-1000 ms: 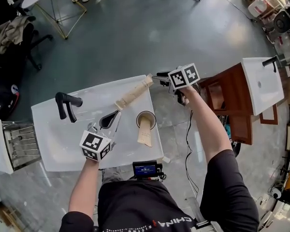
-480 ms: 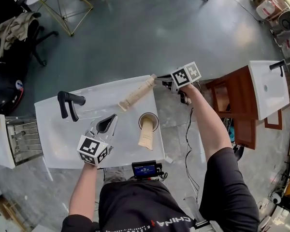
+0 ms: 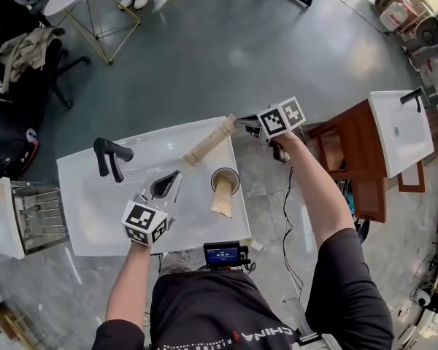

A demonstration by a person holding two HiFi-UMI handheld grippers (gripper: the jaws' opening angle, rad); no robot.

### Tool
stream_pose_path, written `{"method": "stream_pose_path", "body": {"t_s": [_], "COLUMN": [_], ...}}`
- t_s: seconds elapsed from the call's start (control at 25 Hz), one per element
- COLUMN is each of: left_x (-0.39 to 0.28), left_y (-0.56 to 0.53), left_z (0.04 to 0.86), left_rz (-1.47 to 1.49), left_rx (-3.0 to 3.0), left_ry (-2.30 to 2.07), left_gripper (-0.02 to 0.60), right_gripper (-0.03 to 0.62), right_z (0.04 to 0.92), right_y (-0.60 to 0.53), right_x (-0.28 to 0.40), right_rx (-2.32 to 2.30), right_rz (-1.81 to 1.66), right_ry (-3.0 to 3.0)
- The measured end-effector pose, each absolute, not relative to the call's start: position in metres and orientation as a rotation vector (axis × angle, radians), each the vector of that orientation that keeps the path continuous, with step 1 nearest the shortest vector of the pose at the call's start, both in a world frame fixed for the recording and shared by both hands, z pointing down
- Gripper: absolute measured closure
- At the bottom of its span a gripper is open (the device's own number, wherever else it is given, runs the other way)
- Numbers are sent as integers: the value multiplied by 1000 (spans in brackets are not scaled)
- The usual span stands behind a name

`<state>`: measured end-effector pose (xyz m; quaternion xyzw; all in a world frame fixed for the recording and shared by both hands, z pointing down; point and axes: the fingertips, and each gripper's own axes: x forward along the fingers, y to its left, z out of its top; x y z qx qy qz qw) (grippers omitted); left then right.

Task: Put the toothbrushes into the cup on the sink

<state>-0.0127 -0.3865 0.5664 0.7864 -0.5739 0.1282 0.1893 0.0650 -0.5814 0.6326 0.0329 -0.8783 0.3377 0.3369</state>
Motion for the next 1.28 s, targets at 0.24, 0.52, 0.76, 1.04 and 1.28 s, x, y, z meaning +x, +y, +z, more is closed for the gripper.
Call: {"method": "stream_pose_path", "body": {"t_s": [0.24,0.52,0.76,1.04,1.28], "left_x": [-11,-22,-21,-15,-7], "left_y": [-376,-357,-341,-325,-320], "left_z": [551,531,520,511,506], "left_rz": [341,325,275,260,255], "left_rx": [2283,2379,2450,2512,2563], "left_ry": [-1583,-1542,-1500,-1446,-1397], "left_gripper": [578,578,578,578,578], "right_gripper": [579,579,580,583,583], "right_z": [585,533,500,446,394], "right_y": [-557,-516,-494,-475,-450], "right_x": [67,65,69,84,101], "right_rx": [161,298,443,505,458], "right_rz": [802,609,400,239,114], "right_ry": [-2336,-2356,-2370,-2362,-2345]}}
